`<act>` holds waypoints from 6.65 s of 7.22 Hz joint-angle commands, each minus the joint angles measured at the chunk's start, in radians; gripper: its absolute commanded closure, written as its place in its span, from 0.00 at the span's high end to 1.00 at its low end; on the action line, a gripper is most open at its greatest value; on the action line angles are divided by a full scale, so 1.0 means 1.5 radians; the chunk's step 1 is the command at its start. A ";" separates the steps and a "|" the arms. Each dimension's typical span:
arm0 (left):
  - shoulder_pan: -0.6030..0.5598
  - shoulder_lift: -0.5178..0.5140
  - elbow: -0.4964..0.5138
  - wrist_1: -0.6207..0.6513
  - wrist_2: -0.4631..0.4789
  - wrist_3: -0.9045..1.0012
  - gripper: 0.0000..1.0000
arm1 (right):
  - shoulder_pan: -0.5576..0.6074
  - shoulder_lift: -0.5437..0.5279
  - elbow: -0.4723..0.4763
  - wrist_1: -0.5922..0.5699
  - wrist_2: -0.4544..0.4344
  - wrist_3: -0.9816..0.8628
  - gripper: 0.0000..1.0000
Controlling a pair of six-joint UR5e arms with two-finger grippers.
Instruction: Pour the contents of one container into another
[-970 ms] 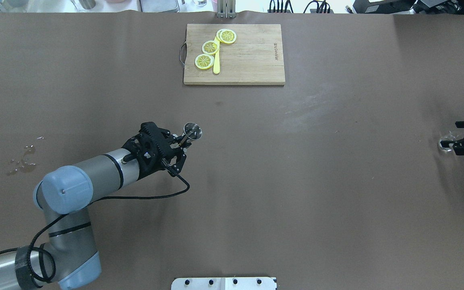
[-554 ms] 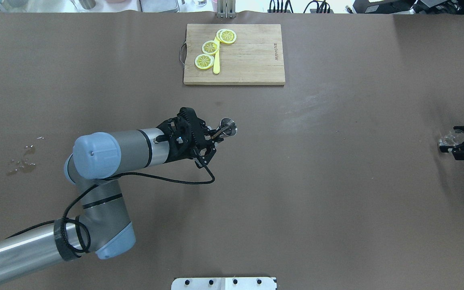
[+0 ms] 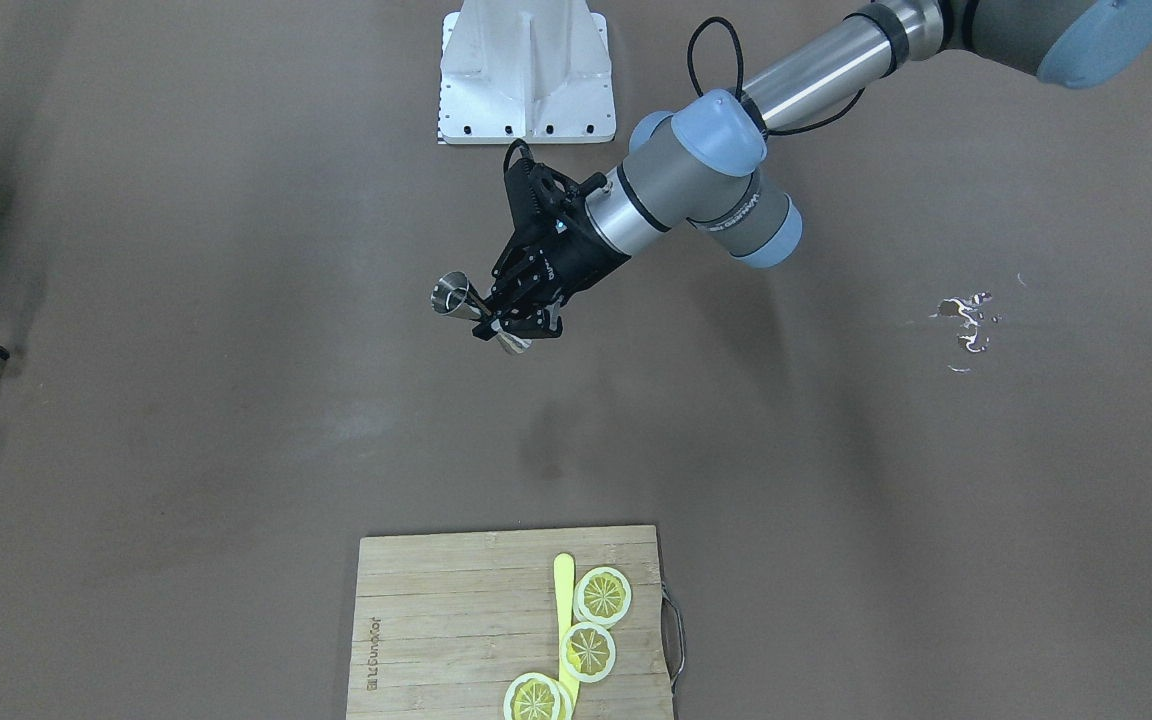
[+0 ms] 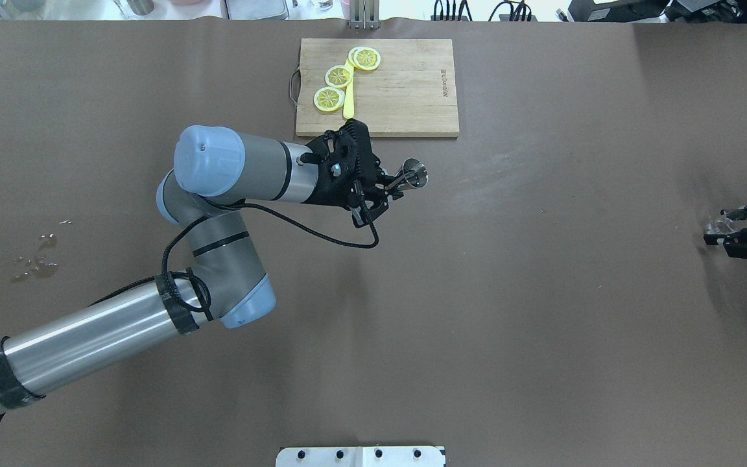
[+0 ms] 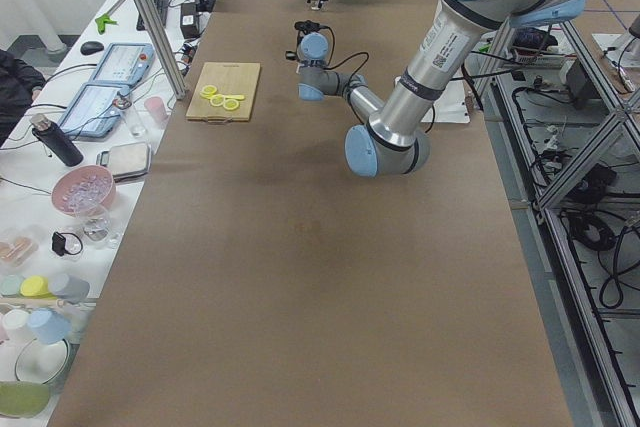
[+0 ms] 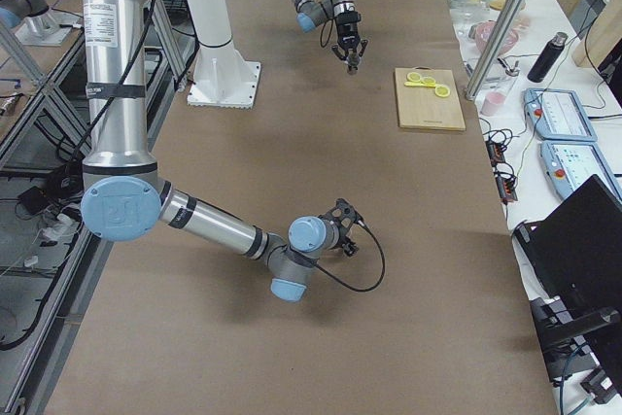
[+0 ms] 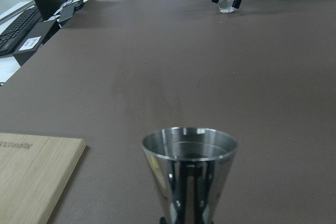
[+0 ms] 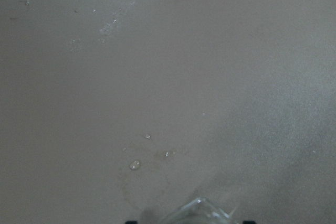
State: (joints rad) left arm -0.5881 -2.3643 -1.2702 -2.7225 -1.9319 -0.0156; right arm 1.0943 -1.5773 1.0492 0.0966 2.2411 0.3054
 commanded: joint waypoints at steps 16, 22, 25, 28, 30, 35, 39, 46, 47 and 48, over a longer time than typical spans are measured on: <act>0.108 -0.251 0.317 -0.102 0.098 -0.019 0.00 | -0.004 0.227 0.091 -0.130 0.282 -0.073 0.00; 0.108 -0.248 0.317 -0.114 0.098 -0.019 0.00 | 0.025 0.235 0.144 -0.202 0.342 -0.074 0.00; 0.108 -0.243 0.318 -0.116 0.107 -0.019 0.00 | 0.013 0.231 0.196 -0.273 0.344 -0.074 0.00; 0.108 -0.243 0.351 -0.142 0.110 -0.019 0.00 | -0.029 0.226 0.271 -0.399 0.344 -0.074 0.00; 0.108 -0.243 0.358 -0.153 0.110 -0.020 0.00 | -0.042 0.208 0.283 -0.419 0.342 -0.074 0.00; 0.108 -0.242 0.358 -0.153 0.110 -0.022 0.00 | -0.042 0.148 0.324 -0.428 0.150 -0.148 0.00; 0.108 -0.242 0.359 -0.154 0.110 -0.022 0.00 | -0.089 0.123 0.541 -0.758 0.009 -0.320 0.00; 0.107 -0.242 0.359 -0.153 0.110 -0.042 0.00 | -0.146 0.120 0.588 -0.899 0.051 -0.314 0.00; 0.107 -0.242 0.359 -0.153 0.110 -0.042 0.00 | -0.147 0.129 0.589 -0.927 0.059 -0.320 0.00; 0.107 -0.242 0.359 -0.154 0.110 -0.042 0.00 | -0.145 0.127 0.588 -0.931 0.077 -0.321 0.00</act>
State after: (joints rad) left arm -0.4278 -2.7274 -0.7317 -2.9517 -1.7672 -0.0780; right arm 0.8769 -1.3905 1.9333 -1.2770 2.3272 -0.1717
